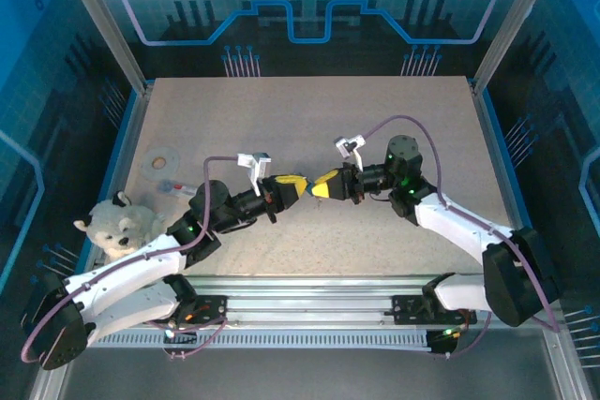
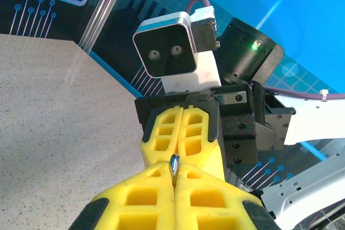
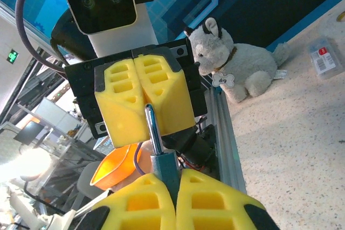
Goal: Lock with the key
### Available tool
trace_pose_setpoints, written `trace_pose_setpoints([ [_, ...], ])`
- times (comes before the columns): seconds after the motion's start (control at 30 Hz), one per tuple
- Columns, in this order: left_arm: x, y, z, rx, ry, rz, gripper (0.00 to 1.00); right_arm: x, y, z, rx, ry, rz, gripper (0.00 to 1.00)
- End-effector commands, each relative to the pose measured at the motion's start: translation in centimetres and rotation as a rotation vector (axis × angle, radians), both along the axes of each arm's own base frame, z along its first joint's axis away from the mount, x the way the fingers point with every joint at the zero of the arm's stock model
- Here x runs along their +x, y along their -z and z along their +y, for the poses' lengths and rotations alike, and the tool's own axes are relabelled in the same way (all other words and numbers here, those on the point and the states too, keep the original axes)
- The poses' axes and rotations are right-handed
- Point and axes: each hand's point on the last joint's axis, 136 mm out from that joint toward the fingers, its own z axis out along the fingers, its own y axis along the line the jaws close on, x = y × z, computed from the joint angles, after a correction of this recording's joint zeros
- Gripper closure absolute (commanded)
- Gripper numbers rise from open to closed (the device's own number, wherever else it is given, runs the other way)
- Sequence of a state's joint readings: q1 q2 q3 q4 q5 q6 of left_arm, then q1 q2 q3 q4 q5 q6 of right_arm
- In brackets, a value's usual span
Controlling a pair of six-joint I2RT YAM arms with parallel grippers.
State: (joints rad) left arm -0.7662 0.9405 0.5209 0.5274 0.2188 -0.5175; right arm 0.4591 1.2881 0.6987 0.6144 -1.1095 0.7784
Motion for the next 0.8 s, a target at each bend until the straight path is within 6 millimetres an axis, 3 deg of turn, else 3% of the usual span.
trace_pose_setpoints([
  [0.0,-8.6,6.1,-3.6,0.168,0.421,0.18,1.0,5.9,-4.1,-0.6,0.055,0.364,-0.193,1.0],
  [0.37,-8.5,6.2,-4.3,0.175,0.442,0.182,1.0,5.0,-4.0,-1.4,0.03,0.464,-0.303,1.0],
  [0.77,-9.5,5.1,-4.0,0.117,0.487,0.129,1.0,5.1,-4.4,-1.2,0.053,0.405,-0.252,1.0],
])
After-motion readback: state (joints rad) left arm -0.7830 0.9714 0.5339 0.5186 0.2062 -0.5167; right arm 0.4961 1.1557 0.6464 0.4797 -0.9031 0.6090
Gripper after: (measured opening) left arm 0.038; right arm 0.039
